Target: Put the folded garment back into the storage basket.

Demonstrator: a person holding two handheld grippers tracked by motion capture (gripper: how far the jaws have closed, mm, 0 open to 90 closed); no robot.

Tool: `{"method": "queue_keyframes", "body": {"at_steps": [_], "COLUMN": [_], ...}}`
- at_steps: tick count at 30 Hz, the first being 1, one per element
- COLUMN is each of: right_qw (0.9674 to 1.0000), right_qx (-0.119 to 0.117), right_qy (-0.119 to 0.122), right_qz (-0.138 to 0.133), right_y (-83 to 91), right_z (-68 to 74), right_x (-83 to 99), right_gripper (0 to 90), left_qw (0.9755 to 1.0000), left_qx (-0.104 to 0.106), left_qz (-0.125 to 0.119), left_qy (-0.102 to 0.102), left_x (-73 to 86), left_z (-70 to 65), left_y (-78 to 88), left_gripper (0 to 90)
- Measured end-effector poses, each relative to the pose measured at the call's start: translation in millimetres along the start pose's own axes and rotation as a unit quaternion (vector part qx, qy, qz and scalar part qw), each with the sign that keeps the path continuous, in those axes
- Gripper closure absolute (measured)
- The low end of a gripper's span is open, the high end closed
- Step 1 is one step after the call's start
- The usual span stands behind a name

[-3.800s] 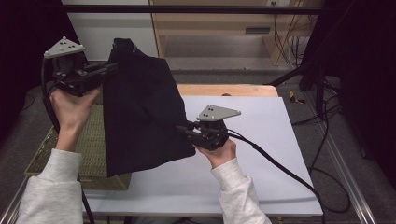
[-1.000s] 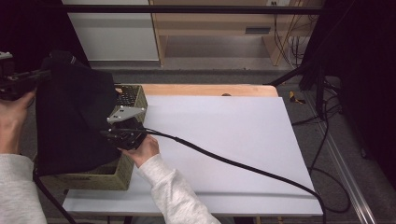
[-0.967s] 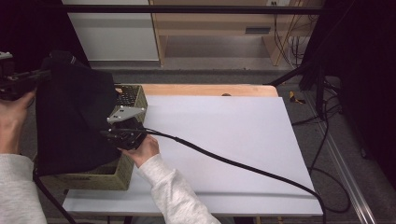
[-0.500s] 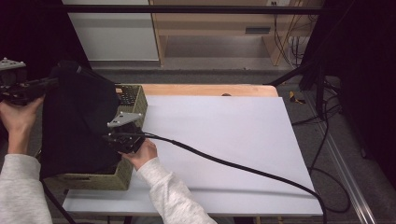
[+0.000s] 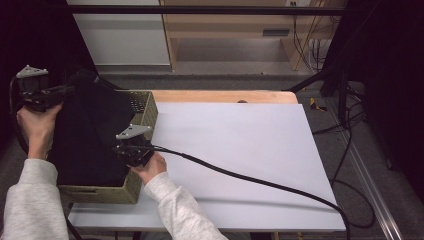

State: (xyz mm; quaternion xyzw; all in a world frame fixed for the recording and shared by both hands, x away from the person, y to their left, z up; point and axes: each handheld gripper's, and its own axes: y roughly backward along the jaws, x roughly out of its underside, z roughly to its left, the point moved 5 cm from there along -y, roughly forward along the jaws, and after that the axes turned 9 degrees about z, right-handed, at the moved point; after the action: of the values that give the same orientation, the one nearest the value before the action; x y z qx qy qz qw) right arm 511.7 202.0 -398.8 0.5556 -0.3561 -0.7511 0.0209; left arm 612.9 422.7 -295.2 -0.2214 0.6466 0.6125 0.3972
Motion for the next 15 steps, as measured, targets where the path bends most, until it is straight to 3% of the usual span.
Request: {"method": "queue_keyframes", "body": {"at_steps": [10, 15], "right_qw": [0.9999, 0.9988], "right_qx": [0.011, 0.042], "right_qy": [0.005, 0.025], "right_qz": [0.011, -0.005], "right_y": [-10.5, -7.3], "right_z": [-1.0, 0.7], "right_x": [9.5, 9.3], "right_gripper": [72.1, 46.8], "left_qw": [0.9996, 0.9989], "left_qx": [-0.012, -0.026], "left_qz": [0.022, 0.021], "left_qy": [0.012, 0.032], "left_x": [18.1, 28.4], "left_z": [1.9, 2.2], "left_y": [-30.4, -37.4], "left_gripper": [79.9, 66.7]}}
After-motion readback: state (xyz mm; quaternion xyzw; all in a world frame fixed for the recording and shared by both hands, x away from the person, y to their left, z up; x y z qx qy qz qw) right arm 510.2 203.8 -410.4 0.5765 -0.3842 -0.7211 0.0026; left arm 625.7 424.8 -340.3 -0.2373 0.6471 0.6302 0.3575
